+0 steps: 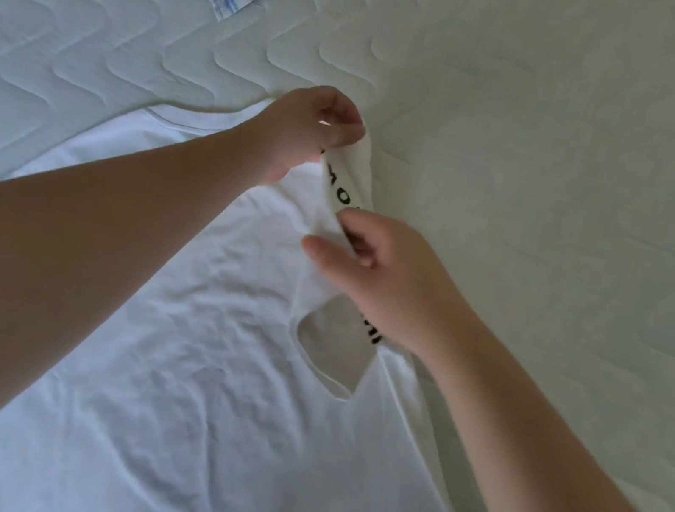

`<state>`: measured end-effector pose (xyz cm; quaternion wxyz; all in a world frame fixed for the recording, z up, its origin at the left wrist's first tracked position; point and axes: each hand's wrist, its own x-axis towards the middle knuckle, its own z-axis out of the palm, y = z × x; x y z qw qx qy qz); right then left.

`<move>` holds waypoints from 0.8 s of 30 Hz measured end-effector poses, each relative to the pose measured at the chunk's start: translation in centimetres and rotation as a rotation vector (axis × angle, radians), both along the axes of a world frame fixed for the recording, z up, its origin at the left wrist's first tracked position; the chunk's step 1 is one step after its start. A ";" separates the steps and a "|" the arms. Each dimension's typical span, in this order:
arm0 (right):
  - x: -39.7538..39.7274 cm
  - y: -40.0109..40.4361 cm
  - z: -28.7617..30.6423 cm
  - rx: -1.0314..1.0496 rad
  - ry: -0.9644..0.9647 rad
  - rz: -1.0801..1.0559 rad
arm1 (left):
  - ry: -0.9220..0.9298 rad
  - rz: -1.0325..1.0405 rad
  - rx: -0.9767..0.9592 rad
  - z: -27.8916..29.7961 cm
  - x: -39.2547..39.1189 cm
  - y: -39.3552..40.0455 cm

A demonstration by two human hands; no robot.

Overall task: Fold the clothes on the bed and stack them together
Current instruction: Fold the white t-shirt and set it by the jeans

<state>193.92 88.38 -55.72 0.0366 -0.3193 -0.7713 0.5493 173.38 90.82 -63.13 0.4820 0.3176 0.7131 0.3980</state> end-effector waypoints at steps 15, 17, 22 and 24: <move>-3.6 -6.3 -8.0 -0.128 -0.152 -0.064 | 0.512 -0.157 -0.540 -3.2 -1.1 -2.3; -1.6 -6.2 -8.9 -0.015 -0.208 -0.077 | 0.504 -0.201 -0.553 -3.6 -1.5 -2.7; 3.0 -6.3 -10.3 0.291 -0.395 -0.082 | 0.374 -0.221 -0.560 -3.8 -2.5 -3.6; 4.0 -6.9 -10.7 0.343 -0.451 -0.066 | 0.460 -0.227 -0.494 -3.5 -3.4 -3.7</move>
